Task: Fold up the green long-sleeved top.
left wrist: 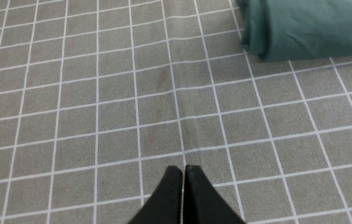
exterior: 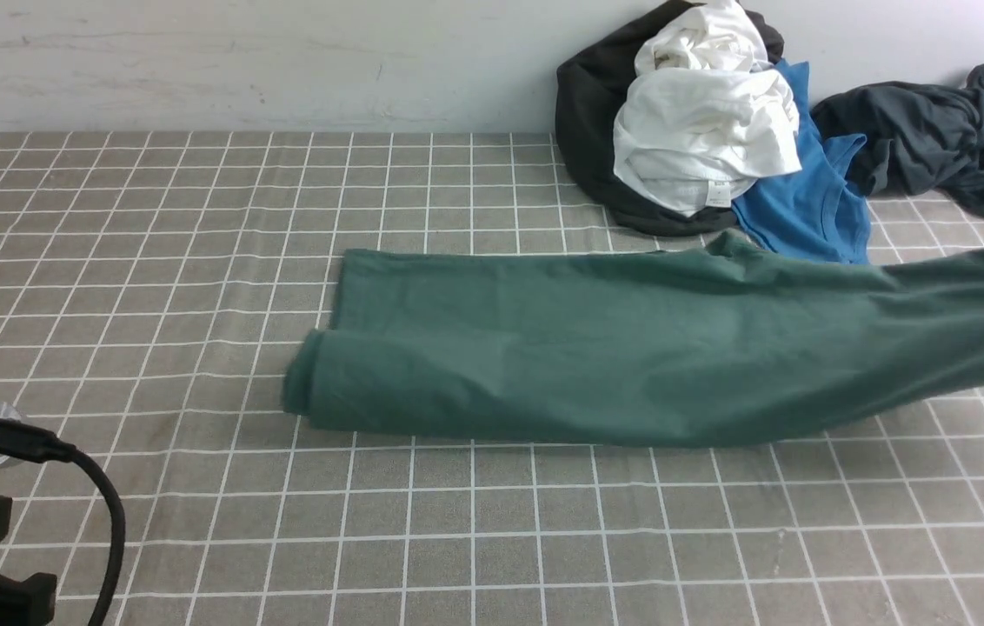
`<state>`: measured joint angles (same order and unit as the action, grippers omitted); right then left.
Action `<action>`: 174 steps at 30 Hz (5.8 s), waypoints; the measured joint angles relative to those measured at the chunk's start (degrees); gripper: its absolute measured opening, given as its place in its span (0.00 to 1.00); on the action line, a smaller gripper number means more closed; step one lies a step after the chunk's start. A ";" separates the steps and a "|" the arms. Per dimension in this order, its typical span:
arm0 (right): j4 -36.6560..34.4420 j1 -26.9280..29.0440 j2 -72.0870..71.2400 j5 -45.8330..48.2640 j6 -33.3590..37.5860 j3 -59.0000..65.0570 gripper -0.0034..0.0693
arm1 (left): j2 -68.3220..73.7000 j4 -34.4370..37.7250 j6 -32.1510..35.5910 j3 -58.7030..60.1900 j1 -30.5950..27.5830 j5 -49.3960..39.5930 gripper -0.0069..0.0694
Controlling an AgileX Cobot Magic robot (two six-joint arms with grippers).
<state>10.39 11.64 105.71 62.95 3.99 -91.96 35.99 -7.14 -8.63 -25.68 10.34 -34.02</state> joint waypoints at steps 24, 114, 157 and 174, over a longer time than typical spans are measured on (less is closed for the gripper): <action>-32.36 -49.53 13.33 -30.05 2.99 -8.05 0.22 | 0.00 2.36 0.00 0.00 0.00 -0.70 0.08; -2.79 -25.90 -87.89 -47.26 -17.15 67.93 0.03 | -36.78 -3.13 6.01 7.59 3.09 4.18 0.08; -10.39 -9.73 -106.28 -42.86 -4.44 93.42 0.03 | -36.84 -2.95 5.96 7.63 3.09 3.98 0.08; -11.78 -10.41 -106.28 -42.69 -4.44 93.42 0.03 | -36.84 -2.95 5.96 7.63 3.09 3.98 0.08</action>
<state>-1.38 1.23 -0.56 20.27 -0.45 1.46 -0.85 -10.09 -2.67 -18.05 13.43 -30.04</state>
